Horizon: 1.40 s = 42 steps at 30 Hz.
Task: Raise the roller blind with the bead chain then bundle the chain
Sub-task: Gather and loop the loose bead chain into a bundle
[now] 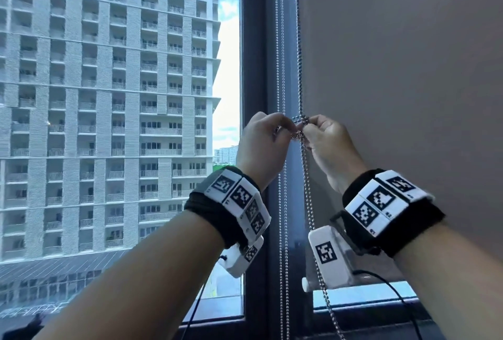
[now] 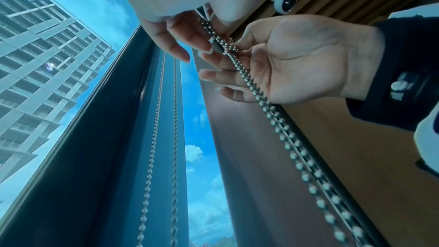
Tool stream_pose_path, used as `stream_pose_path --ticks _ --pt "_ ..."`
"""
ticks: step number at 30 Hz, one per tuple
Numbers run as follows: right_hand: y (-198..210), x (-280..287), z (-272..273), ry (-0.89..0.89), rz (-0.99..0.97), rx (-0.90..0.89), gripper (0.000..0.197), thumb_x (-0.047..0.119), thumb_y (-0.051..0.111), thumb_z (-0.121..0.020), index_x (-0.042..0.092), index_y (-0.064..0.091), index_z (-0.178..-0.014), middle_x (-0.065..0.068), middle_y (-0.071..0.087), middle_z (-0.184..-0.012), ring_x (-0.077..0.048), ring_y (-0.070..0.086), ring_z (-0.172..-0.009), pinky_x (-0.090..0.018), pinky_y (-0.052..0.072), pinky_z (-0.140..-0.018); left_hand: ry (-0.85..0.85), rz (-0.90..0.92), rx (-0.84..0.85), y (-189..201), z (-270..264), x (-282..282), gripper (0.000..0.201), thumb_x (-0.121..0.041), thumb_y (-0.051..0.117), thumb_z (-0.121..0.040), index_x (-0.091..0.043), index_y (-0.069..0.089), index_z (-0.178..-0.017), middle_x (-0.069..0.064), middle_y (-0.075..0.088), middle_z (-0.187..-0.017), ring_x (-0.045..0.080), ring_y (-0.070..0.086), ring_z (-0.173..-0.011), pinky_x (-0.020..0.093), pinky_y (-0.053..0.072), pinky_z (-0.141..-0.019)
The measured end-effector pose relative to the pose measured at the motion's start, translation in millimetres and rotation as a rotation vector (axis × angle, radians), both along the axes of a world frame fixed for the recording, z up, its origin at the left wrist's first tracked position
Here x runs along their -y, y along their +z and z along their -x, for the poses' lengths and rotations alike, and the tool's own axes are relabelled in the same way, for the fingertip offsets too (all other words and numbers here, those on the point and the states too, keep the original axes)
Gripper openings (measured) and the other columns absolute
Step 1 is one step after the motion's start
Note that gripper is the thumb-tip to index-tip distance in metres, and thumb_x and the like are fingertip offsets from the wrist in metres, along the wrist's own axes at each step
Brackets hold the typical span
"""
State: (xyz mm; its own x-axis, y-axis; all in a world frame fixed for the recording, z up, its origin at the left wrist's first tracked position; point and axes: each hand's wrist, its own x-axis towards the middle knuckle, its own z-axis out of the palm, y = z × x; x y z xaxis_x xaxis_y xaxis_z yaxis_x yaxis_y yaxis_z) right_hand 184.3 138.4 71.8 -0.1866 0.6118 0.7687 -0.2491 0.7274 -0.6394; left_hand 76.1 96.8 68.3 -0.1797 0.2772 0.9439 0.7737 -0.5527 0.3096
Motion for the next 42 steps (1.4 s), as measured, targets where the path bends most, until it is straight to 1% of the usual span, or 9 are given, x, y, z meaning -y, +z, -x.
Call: stream_pose_path --ticks 6,12,17,21,26,28,33,39,42 --pt "0.2 1.3 8.2 -0.044 -0.028 -0.051 0.014 0.011 0.044 -0.091 0.019 0.052 -0.083 0.002 0.055 -0.079 -0.011 0.049 -0.072 -0.029 0.043 -0.075 0.05 0.012 0.051 -2.0 -1.6 -4.0 0.019 -0.025 0.053 -0.073 -0.028 0.072 -0.075 0.0 0.069 -0.08 0.016 0.064 -0.07 0.031 0.053 -0.067" --pt "-0.8 0.3 7.7 0.033 -0.038 -0.042 0.013 0.008 0.042 -0.094 0.016 0.052 -0.09 -0.006 0.063 -0.096 -0.013 0.06 -0.087 -0.019 0.047 -0.078 0.068 0.144 -0.002 1.0 -3.4 -0.8 0.018 -0.018 0.058 -0.081 -0.016 0.075 -0.088 -0.008 0.064 -0.064 0.003 0.05 -0.047 0.018 0.039 -0.048" --pt "-1.9 0.5 3.8 0.159 -0.014 -0.046 0.016 0.006 0.038 -0.098 0.014 0.049 -0.091 -0.013 0.068 -0.113 -0.015 0.065 -0.103 -0.014 0.051 -0.082 -0.356 0.367 0.191 -2.0 -4.2 6.0 0.03 -0.025 0.051 -0.096 -0.001 0.069 -0.096 0.002 0.059 -0.075 0.012 0.051 -0.065 0.034 0.051 -0.068" --pt "-5.5 3.2 1.3 0.188 0.001 -0.028 0.012 0.008 0.038 -0.099 0.01 0.05 -0.098 -0.002 0.07 -0.106 -0.004 0.066 -0.097 -0.006 0.049 -0.074 -0.433 0.381 0.241 -2.9 -1.8 5.8 0.025 -0.033 0.056 -0.094 -0.012 0.068 -0.092 -0.003 0.056 -0.075 0.01 0.049 -0.072 0.026 0.048 -0.07" --pt "-12.1 -0.1 4.4 0.051 -0.022 -0.082 0.016 0.014 0.044 -0.099 0.019 0.055 -0.088 0.008 0.064 -0.088 0.004 0.059 -0.079 -0.014 0.043 -0.075 -0.493 0.327 0.304 -5.5 -2.6 2.4 0.017 -0.03 0.052 -0.096 -0.022 0.063 -0.084 -0.007 0.063 -0.084 -0.001 0.058 -0.076 0.02 0.043 -0.073" --pt "-15.4 -0.5 4.8 0.098 0.014 -0.086 0.018 0.018 0.042 -0.1 0.021 0.055 -0.088 0.01 0.062 -0.089 0.006 0.056 -0.079 -0.018 0.038 -0.079 -0.52 0.309 0.38 -5.7 -0.7 -0.4 0.02 -0.033 0.052 -0.095 -0.025 0.062 -0.08 -0.004 0.065 -0.09 0.007 0.058 -0.088 0.03 0.042 -0.078" --pt "-18.2 5.7 -0.3 0.201 0.035 -0.065 0.023 0.031 0.043 -0.09 0.026 0.042 -0.067 -0.009 0.036 -0.077 -0.023 0.034 -0.076 -0.037 0.027 -0.078 -0.704 0.364 0.61 -3.1 -2.6 6.6 0.029 -0.034 0.045 -0.098 -0.023 0.051 -0.072 -0.006 0.055 -0.074 0.01 0.055 -0.08 0.037 0.039 -0.084" --pt "-22.0 9.3 -4.4 0.132 0.017 0.07 0.024 0.032 0.046 -0.097 0.022 0.058 -0.079 0.024 0.06 -0.072 0.015 0.053 -0.07 -0.017 0.037 -0.079 -0.834 0.451 0.609 -28.4 6.7 16.2 0.042 -0.041 0.046 -0.095 -0.023 0.038 -0.058 -0.005 0.043 -0.065 0.011 0.048 -0.067 0.037 0.035 -0.088" --pt "-20.9 9.3 -2.4 0.116 0.003 0.086 0.025 0.03 0.046 -0.098 0.021 0.054 -0.076 0.029 0.058 -0.057 0.019 0.051 -0.059 -0.013 0.036 -0.073 -0.987 0.344 0.657 -38.8 12.3 20.6 0.037 -0.034 0.053 -0.092 -0.022 0.049 -0.057 -0.004 0.047 -0.063 0.012 0.047 -0.07 0.033 0.037 -0.089"
